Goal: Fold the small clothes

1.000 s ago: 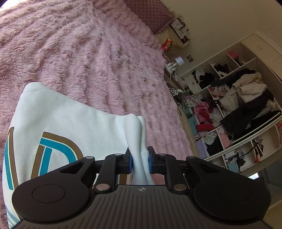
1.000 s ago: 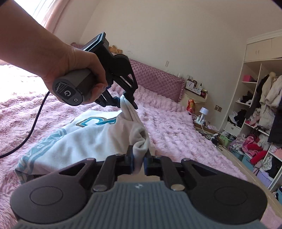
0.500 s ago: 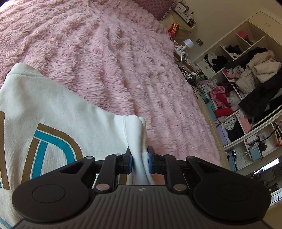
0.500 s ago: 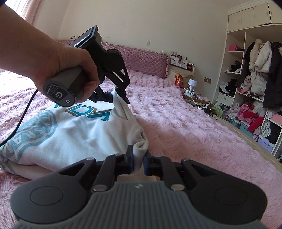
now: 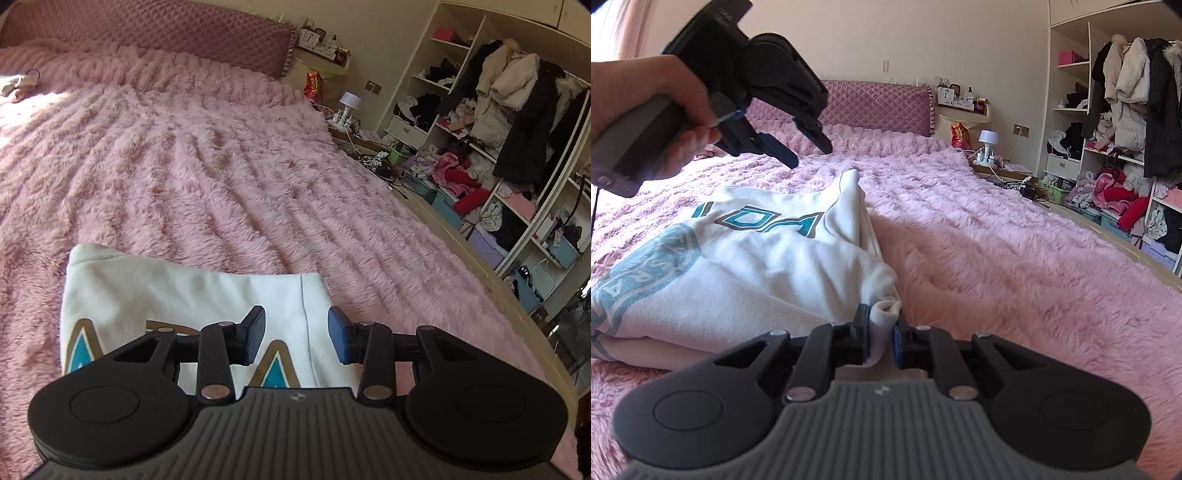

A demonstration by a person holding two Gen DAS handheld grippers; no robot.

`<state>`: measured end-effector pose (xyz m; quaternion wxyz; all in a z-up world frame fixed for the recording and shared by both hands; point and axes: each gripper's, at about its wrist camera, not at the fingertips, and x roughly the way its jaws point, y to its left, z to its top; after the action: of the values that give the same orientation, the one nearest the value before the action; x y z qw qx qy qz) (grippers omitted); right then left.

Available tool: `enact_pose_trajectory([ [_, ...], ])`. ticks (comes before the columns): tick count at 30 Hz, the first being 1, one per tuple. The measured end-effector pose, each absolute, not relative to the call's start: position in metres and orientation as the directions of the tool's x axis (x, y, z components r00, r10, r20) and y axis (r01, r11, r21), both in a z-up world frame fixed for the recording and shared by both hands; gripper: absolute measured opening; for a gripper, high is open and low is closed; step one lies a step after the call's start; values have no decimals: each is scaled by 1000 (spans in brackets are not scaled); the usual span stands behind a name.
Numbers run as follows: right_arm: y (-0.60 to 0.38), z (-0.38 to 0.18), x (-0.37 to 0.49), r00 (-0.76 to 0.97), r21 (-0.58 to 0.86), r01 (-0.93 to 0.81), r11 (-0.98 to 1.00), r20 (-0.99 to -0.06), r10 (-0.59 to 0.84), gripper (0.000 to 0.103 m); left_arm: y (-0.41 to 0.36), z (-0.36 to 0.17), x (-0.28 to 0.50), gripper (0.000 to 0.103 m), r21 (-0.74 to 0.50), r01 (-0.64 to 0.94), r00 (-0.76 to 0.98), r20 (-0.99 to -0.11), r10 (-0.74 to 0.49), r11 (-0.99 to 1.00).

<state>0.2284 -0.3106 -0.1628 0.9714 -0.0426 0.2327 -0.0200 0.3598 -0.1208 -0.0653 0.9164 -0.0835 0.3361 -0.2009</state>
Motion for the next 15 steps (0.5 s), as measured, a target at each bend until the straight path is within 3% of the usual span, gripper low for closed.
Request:
enact_pose_trajectory([
  [3, -312, -162, 230, 890, -80, 17, 997, -454, -51, 5, -96, -64, 282, 54, -165, 360, 728, -565, -387, 918],
  [5, -312, -161, 229, 889, -72, 18, 997, -456, -49, 5, -78, -70, 234, 70, -117, 355, 743, -567, -356, 928],
  [10, -310, -159, 230, 888, -71, 23, 997, -457, -53, 5, -67, -97, 154, 70, 11, 347, 729, -633, -262, 938],
  [15, -313, -156, 227, 883, -40, 34, 999, -467, -49, 5, -73, -113, 149, 66, 71, 339, 723, -658, -211, 938],
])
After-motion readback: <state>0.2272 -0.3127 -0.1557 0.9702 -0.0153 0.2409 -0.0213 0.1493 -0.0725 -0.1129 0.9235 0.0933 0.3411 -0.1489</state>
